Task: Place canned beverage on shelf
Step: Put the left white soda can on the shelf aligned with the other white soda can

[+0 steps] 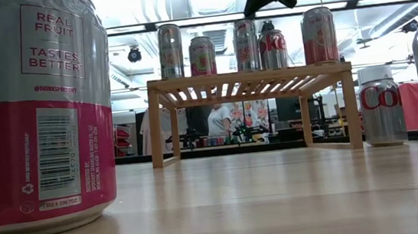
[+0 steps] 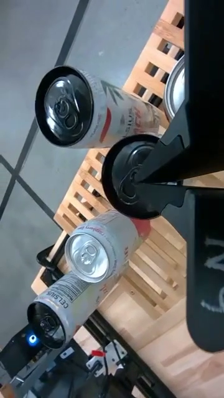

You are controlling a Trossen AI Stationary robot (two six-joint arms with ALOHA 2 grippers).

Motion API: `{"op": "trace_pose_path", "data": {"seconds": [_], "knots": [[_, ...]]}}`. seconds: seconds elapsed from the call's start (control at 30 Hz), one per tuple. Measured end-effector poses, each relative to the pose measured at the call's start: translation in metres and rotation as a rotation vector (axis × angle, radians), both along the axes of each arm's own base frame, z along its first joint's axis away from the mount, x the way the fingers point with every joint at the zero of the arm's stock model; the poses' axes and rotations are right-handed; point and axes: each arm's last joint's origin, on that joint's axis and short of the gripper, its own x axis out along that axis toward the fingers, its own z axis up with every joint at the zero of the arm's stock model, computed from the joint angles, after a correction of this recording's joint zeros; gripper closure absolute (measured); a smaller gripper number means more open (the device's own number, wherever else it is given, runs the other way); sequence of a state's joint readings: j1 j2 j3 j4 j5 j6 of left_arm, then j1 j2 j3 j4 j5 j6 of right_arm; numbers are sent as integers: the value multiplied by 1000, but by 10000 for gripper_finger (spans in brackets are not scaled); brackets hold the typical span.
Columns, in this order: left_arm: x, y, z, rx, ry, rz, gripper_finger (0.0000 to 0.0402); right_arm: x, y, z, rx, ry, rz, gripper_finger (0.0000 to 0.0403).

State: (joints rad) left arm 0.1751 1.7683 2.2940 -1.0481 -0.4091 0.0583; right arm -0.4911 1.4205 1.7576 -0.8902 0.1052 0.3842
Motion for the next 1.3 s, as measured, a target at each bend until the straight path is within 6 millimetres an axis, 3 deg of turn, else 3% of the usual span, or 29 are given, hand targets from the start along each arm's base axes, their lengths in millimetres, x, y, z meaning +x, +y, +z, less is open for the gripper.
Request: {"op": "trace_pose_path", "data": {"seconds": [0.5, 1.03, 1.3], "knots": [[4, -25, -5, -9, 13, -73, 402, 7, -1, 13, -36, -154, 50, 394], [-4, -35, 6, 18, -28, -112, 402, 46, 11, -12, -30, -74, 176, 394], [-3, -36, 6, -2, -48, -104, 402, 50, 8, -18, -45, -39, 157, 394]]}}
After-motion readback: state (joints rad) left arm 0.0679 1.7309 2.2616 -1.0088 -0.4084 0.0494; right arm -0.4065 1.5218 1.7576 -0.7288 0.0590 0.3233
